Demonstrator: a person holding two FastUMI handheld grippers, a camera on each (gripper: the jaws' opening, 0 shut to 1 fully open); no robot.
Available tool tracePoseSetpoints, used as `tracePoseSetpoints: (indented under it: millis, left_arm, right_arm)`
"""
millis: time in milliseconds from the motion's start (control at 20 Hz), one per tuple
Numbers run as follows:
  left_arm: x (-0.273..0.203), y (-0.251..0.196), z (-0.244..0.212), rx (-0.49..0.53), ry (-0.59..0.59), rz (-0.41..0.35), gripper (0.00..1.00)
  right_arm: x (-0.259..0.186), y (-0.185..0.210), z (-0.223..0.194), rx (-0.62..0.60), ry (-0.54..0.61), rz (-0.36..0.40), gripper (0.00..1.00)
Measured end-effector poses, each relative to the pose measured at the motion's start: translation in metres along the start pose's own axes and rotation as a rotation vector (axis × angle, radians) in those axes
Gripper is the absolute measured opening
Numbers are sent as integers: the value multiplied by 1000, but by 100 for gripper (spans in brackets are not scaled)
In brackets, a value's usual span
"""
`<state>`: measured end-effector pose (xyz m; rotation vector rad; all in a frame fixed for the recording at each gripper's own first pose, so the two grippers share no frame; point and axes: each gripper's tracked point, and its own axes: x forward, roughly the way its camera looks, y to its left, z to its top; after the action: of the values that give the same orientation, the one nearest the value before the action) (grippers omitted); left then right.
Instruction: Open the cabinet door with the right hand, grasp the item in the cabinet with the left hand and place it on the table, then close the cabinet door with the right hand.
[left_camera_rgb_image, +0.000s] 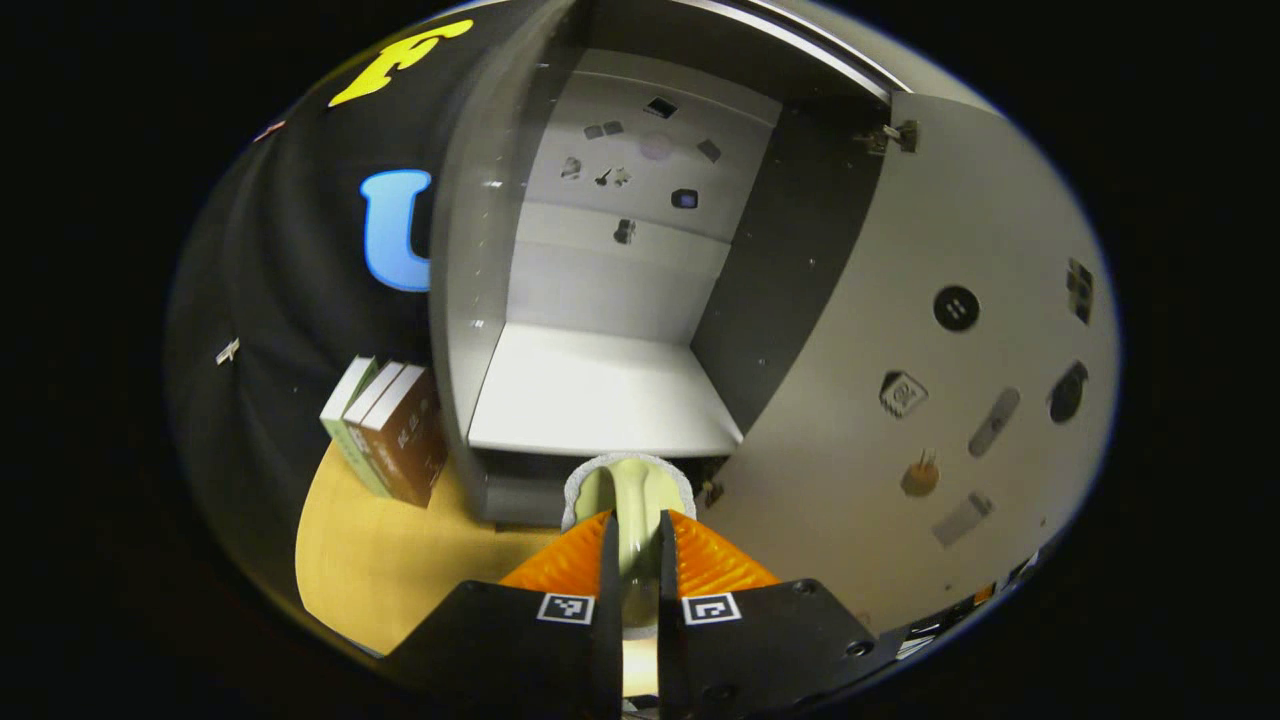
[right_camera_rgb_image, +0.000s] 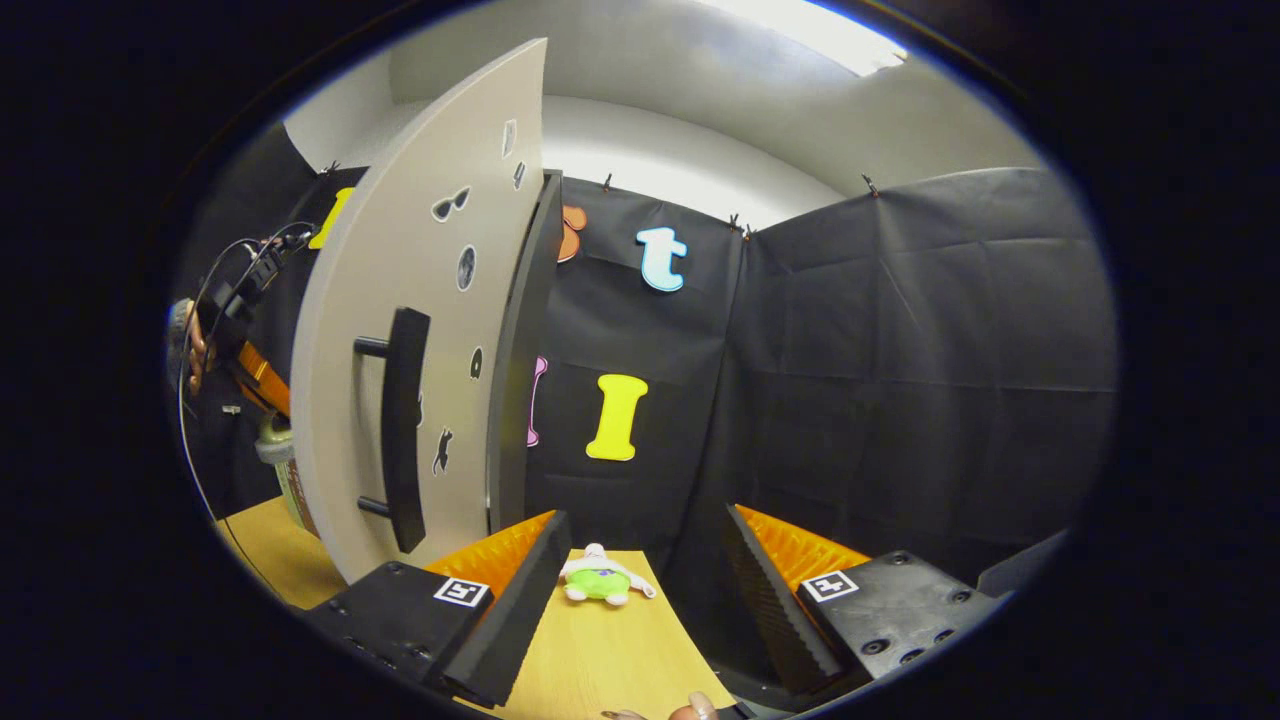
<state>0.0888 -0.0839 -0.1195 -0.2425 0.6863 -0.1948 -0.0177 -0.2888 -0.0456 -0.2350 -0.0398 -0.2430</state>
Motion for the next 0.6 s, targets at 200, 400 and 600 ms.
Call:
tracePoseSetpoints:
  millis: [200,400,600]
  left_arm:
    - [-14,1,-67,-21,40,-13,18]
    - [15,8,-138,-104,110,-12,18]
    - [60,12,-202,-163,182,6,18]
  right_arm:
    - [-36,11,12,-6,-19,1,97]
    - [-58,32,8,-4,0,72,97]
    - [-55,36,13,-3,-27,107,97]
